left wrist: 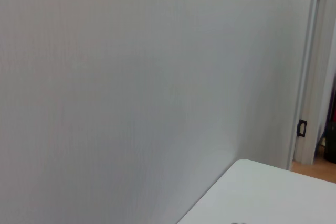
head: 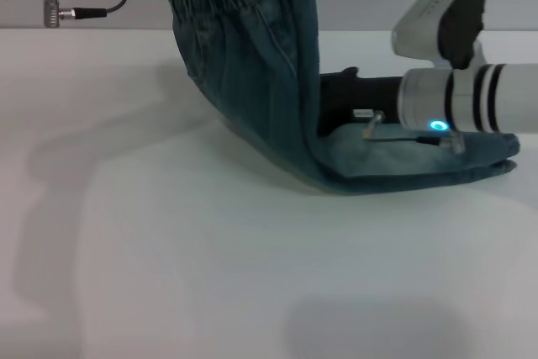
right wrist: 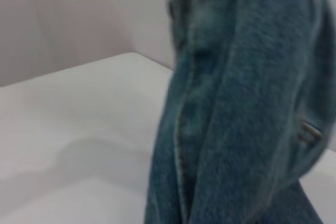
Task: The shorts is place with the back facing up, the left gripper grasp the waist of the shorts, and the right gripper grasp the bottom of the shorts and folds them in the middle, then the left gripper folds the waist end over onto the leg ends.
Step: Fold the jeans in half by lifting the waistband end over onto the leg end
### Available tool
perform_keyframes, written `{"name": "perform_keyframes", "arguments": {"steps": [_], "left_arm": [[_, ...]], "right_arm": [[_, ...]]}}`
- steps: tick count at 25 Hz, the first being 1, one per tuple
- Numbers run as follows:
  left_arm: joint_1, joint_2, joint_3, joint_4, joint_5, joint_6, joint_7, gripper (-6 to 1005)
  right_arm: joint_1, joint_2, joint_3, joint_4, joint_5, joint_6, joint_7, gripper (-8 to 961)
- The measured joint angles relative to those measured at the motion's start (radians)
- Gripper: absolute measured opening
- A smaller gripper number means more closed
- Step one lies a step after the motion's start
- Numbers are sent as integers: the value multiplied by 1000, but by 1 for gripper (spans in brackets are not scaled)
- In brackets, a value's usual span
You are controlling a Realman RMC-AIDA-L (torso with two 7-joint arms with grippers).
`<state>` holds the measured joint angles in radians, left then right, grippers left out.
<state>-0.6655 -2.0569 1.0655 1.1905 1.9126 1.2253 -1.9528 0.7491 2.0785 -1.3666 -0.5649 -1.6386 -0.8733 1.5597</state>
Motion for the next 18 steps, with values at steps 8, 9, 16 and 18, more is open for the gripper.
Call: {"name": "perform_keyframes", "arguments": {"steps": [8, 9, 16, 18], "left_arm": [[-1, 0, 1, -2, 0, -1, 2, 32], [0, 0, 3, -2, 0, -1, 3, 32], [6, -1, 20, -2, 0, -3, 3, 31], [8, -2, 22, -2, 0, -3, 3, 31]], "right_arm": [[45, 1, -49, -10, 7, -54, 36, 514], [52, 1, -49, -9, 11, -68, 36, 515], [75, 2, -57, -2, 18, -92, 36, 514], [74, 2, -60, 1, 15, -83, 37, 514]]}}
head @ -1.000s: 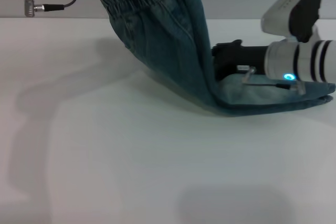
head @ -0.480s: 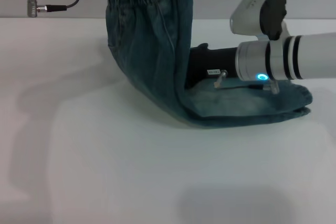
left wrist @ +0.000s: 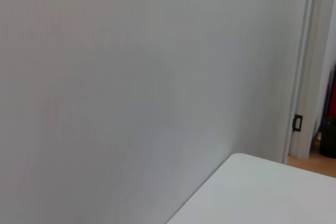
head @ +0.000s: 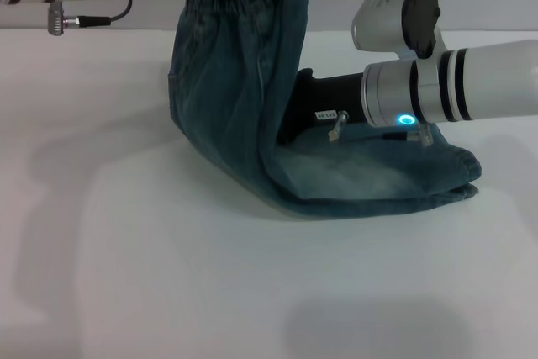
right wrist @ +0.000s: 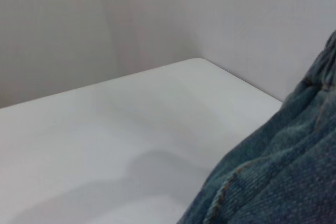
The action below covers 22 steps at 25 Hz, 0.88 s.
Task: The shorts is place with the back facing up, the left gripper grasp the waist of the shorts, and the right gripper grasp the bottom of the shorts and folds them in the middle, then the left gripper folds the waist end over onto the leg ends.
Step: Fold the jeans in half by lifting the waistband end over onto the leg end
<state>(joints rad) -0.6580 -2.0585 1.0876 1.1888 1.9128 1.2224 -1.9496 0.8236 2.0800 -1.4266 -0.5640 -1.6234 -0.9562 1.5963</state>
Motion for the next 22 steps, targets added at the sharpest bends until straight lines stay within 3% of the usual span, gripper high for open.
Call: {"name": "perform_keyframes", "arguments": {"steps": [7, 12, 17, 22], "left_arm": [[10, 0, 2, 0, 0, 0, 0, 31], [13, 0, 2, -1, -2, 0, 0, 30], [14, 0, 24, -2, -20, 0, 0, 34], [14, -1, 69, -2, -56, -3, 0, 53]], "right_arm": [[-59, -13, 33, 5, -6, 20, 0, 514], [-141, -26, 131, -28, -10, 74, 16, 514], [-254, -9, 272, -148, -5, 164, -3, 514], [-299, -8, 370, -179, 34, 237, -9, 514]]}}
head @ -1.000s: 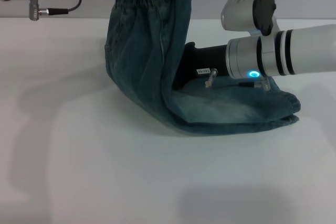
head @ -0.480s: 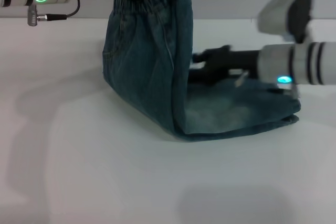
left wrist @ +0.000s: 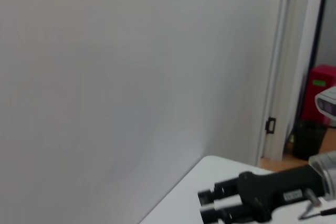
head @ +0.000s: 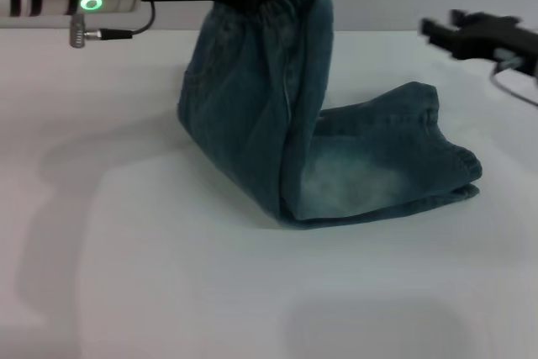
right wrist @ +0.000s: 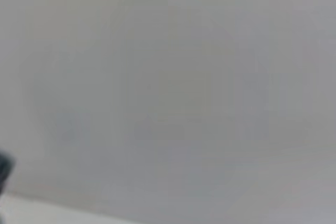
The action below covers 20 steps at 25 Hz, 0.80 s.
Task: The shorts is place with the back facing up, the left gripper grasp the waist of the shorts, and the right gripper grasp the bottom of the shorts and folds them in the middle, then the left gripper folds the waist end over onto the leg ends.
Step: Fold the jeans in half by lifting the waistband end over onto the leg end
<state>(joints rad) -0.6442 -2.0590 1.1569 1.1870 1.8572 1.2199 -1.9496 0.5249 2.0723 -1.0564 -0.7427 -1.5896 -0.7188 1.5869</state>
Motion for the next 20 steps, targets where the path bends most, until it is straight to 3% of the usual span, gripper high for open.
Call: {"name": "perform_keyframes", "arguments": {"steps": [10, 12, 20], "left_arm": [[-13, -2, 89, -20, -47, -62, -6, 93], [-22, -3, 140, -25, -67, -91, -12, 100], [-20, -7, 197, -23, -109, -139, -12, 132]], "right_arm": [[-50, 0, 211, -19, 76, 22, -27, 514], [-61, -2, 239, -18, 95, 19, -28, 514], [-86, -4, 250, -23, 100, 16, -49, 514]]}}
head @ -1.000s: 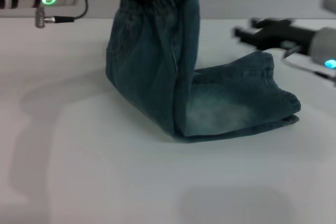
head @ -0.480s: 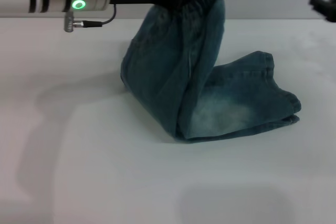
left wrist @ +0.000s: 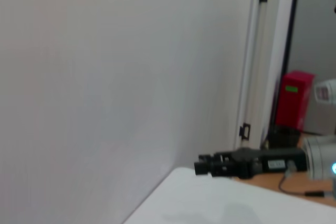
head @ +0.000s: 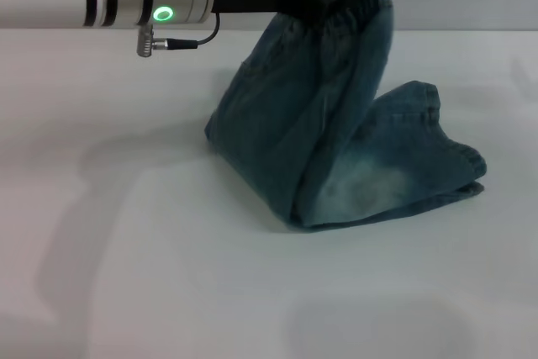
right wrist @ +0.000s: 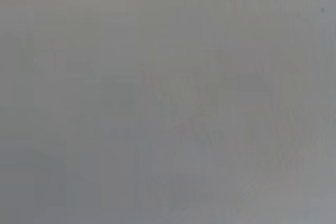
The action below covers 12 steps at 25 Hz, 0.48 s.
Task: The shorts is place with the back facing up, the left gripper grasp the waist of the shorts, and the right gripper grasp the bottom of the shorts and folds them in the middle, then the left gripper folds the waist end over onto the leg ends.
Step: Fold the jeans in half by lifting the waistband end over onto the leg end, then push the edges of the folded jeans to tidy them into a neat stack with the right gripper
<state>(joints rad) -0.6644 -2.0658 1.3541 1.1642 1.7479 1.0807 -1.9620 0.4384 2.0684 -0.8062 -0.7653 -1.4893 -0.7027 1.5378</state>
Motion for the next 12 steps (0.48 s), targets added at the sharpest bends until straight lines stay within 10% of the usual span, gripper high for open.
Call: {"name": "perform_keyframes", "arguments": {"steps": [12], "left_arm": [[25, 3, 23, -1, -79, -20, 1, 310]], "right_arm": [[-1, 3, -13, 5, 2, -7, -2, 515]]}}
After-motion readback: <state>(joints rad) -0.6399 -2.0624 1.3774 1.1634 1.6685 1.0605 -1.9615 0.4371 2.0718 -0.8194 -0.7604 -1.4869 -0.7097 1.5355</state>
